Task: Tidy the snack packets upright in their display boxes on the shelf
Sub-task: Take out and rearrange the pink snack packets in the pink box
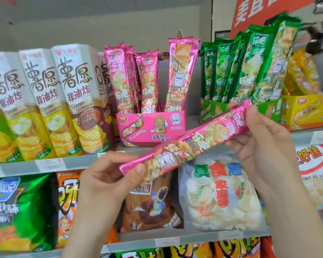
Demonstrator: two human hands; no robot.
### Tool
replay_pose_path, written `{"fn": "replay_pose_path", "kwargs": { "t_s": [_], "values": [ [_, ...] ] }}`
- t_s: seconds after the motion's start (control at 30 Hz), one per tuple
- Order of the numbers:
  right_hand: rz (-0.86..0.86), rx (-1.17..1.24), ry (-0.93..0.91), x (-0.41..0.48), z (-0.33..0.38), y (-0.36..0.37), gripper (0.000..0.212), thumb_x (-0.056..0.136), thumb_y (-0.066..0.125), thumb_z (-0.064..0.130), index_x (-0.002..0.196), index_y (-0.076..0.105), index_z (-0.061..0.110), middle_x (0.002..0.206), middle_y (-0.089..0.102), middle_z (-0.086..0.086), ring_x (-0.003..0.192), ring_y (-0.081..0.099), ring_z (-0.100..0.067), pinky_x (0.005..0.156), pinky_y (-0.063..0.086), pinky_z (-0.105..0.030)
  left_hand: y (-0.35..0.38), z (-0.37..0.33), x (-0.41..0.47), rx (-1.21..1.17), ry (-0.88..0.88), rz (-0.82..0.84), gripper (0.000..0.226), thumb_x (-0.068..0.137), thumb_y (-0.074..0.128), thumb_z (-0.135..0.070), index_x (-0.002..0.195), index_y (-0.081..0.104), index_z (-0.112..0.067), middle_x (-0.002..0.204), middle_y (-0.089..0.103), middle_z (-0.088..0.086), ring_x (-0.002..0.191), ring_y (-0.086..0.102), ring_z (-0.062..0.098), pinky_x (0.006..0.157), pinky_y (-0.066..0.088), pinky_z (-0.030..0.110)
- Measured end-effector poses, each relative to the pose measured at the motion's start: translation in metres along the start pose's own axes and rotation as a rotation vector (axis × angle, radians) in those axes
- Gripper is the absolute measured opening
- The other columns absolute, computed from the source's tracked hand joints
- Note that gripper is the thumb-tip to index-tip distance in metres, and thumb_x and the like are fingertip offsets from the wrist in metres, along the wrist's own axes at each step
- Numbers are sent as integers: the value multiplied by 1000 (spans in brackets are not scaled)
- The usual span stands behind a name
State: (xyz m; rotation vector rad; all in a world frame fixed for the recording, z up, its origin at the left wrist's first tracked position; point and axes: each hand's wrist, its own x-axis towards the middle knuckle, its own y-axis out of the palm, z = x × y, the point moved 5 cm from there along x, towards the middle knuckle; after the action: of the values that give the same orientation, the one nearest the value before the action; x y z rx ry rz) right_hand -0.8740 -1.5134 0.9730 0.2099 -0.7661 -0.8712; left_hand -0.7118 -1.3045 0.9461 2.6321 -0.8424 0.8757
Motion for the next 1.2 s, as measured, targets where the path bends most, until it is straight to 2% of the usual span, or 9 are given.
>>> {"fn": "replay_pose_path", "kwargs": {
  "t_s": [0.2,0.3,0.43,0.63,0.77,0.83,0.97,1.03,1.2],
  "values": [
    [22,7,-233,24,34,22,19,72,71,43,78,78,26,72,68,11,68,58,-5,63,52,-24,16,-10,4,219,46,162,31,48,94,-28,68,70,-29,71,74,-5,62,69,7,57,52,15],
    [251,-35,-243,36,51,48,21,72,71,46,89,72,34,79,68,13,70,61,-3,61,53,-23,21,-20,15,280,122,129,36,47,88,-43,66,64,-23,72,72,-9,59,66,4,53,49,14],
    [472,-145,-299,44,73,79,33,75,77,37,103,60,43,85,70,8,72,65,-9,59,56,-27,21,-40,30,467,264,124,47,52,83,-57,69,58,-21,69,66,-3,59,62,18,51,52,33],
    [423,-150,-558,68,120,116,24,86,71,19,104,57,29,79,71,10,69,66,-5,61,55,-25,36,-90,57,855,571,135,47,73,53,-70,69,49,-23,68,62,-8,61,52,11,49,48,37],
    [281,-202,-820,89,163,128,20,92,64,17,103,52,28,82,69,11,72,65,-6,63,54,-26,43,-125,93,1089,770,69,18,89,63,-43,94,69,-27,88,69,-9,83,63,19,62,54,35],
    [213,-234,-913,101,176,134,20,93,62,18,104,49,28,89,66,1,78,65,-13,68,56,-31,46,-135,117,1202,780,68,24,89,61,-26,113,67,-26,105,69,-5,99,61,25,73,54,41],
    [172,-388,-1030,124,177,155,23,94,60,15,107,44,25,93,60,3,81,59,-12,73,51,-31,55,-160,188,1341,680,86,30,84,53,-21,107,69,-31,108,68,0,106,59,29,83,52,41],
    [168,-476,-1028,137,172,164,24,92,60,13,109,46,23,94,59,10,85,59,-10,79,51,-32,63,-168,226,1412,580,224,32,82,58,-19,109,70,-30,112,68,2,108,60,27,88,49,35],
    [164,-644,-916,172,150,172,25,91,62,17,114,53,16,89,61,15,81,60,-4,78,51,-35,104,-125,275,1461,198,886,44,83,73,-28,123,60,-16,117,66,-1,109,59,21,95,47,30]
  ]
}}
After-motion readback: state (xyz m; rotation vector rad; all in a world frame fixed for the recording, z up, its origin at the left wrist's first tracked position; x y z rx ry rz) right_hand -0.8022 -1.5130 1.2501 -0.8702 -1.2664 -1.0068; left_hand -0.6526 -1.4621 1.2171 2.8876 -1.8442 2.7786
